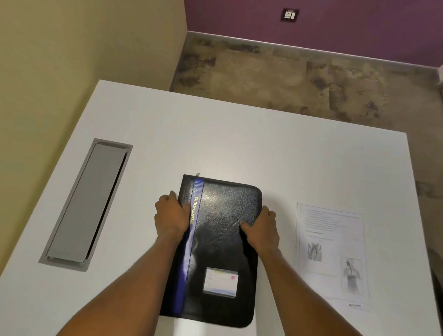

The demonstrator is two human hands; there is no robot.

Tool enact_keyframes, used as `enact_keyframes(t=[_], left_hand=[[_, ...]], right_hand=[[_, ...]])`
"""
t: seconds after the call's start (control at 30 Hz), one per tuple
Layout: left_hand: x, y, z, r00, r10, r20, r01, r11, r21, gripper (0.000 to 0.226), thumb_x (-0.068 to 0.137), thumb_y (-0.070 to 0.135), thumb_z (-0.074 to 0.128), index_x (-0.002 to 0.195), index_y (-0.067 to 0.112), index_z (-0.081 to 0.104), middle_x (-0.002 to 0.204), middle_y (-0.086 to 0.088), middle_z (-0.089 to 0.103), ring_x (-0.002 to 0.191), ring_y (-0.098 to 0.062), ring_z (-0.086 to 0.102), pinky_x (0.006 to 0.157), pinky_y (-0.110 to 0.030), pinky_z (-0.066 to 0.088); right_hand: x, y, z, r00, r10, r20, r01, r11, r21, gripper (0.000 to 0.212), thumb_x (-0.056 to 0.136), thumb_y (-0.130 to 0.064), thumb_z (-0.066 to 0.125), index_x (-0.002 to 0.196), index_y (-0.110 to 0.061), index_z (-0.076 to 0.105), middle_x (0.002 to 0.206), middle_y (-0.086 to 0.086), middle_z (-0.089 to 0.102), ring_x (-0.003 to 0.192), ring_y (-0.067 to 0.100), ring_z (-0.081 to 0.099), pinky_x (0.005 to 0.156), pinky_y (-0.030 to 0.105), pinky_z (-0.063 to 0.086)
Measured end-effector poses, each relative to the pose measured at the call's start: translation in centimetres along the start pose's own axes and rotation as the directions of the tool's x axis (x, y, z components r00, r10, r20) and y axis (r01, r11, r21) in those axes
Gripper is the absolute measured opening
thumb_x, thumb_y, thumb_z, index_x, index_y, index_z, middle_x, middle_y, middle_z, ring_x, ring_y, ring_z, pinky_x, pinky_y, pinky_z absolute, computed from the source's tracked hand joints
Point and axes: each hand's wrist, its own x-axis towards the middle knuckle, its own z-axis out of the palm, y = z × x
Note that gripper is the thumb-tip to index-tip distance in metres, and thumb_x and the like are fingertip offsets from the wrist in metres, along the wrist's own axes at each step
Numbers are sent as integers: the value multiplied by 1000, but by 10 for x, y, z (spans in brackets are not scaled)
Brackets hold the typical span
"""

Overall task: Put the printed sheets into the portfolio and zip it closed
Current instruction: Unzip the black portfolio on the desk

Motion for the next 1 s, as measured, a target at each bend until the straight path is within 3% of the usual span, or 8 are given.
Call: enact_keyframes(t=[0.5,0.6,0.67,0.73,0.83,1.0], left_hand=[[-26,2,18,992,-127,-6,126,989,-80,36,97,27,62,124,3,58,125,-18,54,119,-37,52,91,-48,48],[-26,0,17,994,-110,-18,109,992,-56,36,97,28,60,126,5,56,124,-16,56,116,-36,54,90,-48,48],[-18,-1,14,996,-90,-27,87,992,-94,36,97,27,58,128,8,55,125,-15,55,115,-36,54,90,-48,47],[-4,0,9,998,-39,-43,33,988,-151,35,95,24,57,129,14,55,124,-14,54,116,-35,53,90,-47,48],[20,8,-2,998,61,-27,-65,978,-199,39,94,20,56,133,22,56,127,-11,53,120,-31,50,92,-38,44],[60,19,-14,989,132,70,-118,978,-173,42,98,21,56,140,21,60,138,-10,52,129,-27,49,100,-35,41]], right_hand=[[-4,13,10,1000,-15,0,15,999,47,65,86,-35,76,140,-14,46,128,10,50,116,28,58,92,42,57],[-9,10,12,995,-35,-93,34,999,-11,55,91,-39,69,135,-13,51,126,9,52,115,28,57,91,43,55],[-3,1,10,972,-125,-201,106,989,-103,45,93,-34,64,131,-11,56,124,9,56,116,28,56,94,42,51],[10,-19,7,945,-241,-221,218,968,-124,34,95,-26,60,125,-12,63,122,7,61,114,28,57,95,42,49],[36,-59,9,902,-419,-104,405,905,-133,21,97,-20,57,113,-15,69,110,5,65,104,28,61,90,44,51],[79,-120,21,783,-609,131,622,768,-150,27,104,-20,54,126,-21,69,121,4,65,115,24,59,93,43,51]])
